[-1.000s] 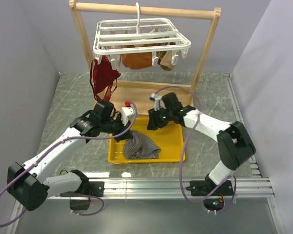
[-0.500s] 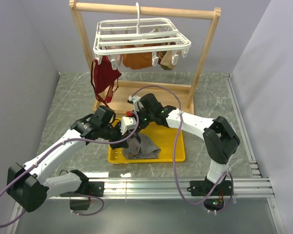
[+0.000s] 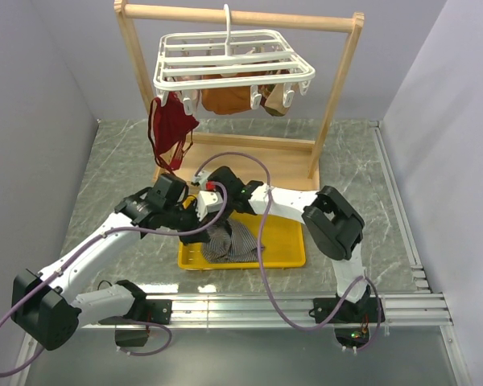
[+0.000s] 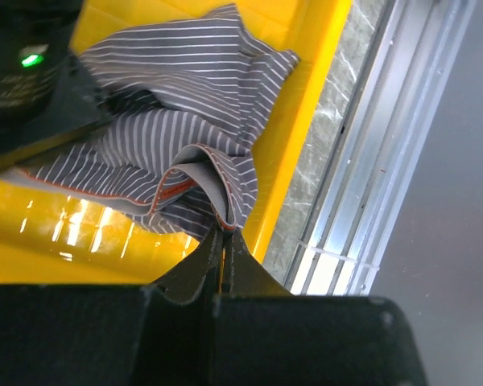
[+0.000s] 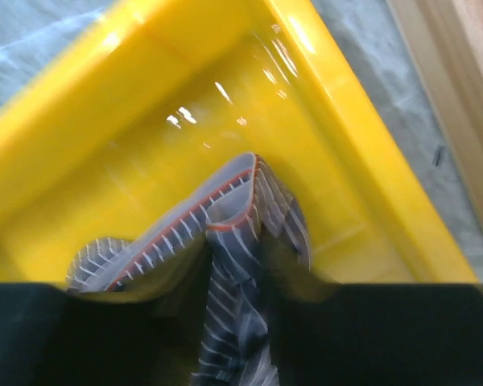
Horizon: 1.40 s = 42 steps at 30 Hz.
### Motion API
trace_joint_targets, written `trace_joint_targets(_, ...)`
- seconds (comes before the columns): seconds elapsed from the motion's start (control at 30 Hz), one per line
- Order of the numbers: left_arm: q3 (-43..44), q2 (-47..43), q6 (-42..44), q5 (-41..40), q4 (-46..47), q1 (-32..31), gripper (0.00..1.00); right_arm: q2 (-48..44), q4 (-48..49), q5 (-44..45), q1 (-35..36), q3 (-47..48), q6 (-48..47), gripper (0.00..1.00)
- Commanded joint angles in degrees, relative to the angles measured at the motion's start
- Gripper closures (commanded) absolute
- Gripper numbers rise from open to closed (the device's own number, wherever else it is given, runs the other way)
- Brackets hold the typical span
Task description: Clip the underwear to the hanger
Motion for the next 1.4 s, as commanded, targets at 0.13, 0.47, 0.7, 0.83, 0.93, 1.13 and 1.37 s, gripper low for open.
trace_joint_targets(0.13, 2.31, -3.14, -2.12, 0.66, 1.8, 4.07, 1.0, -9.28, -1.04, 0.88, -4.04, -2.15, 1.71, 1.0)
trace_joint_targets(0.47, 2.39, -5.16, -9.42, -8.92, 9.1, 10.58, 1.0, -28.96, -6.66, -10.29, -18.44, -8.92, 3.92, 1.0)
trace_joint_targets(0.7, 3.71, -10.0, -10.22, -11.38, 12.62, 11.81, 1.0, -38.9, -8.6, -17.15, -24.61, -13.32, 2.33, 1.0)
trace_joint_targets(0.83, 6.78, -12.19, -10.83, -12.43, 12.44, 12.16, 1.0, -45.48, -10.18, -19.08, -26.2, -13.67, -0.03, 1.0)
trace_joint_targets(0.93, 8.37, -14.03, -12.24, -14.28, 12.62, 12.34, 1.0, -48.31, -12.64, -19.35, -28.21, -11.75, -1.79, 1.0)
trace_joint_targets(1.13, 9.6, -17.38, -13.39, -14.73, 12.19, 12.34, 1.0, -52.17, -16.77, -21.54, -32.0, -10.24, -3.99, 1.0)
trace_joint_targets(1.37, 6.53, -20.28, -10.05, -7.62, 6.38, 12.34, 1.0, -56.22, -16.17, -27.08, -32.0, -20.07, -2.34, 1.0)
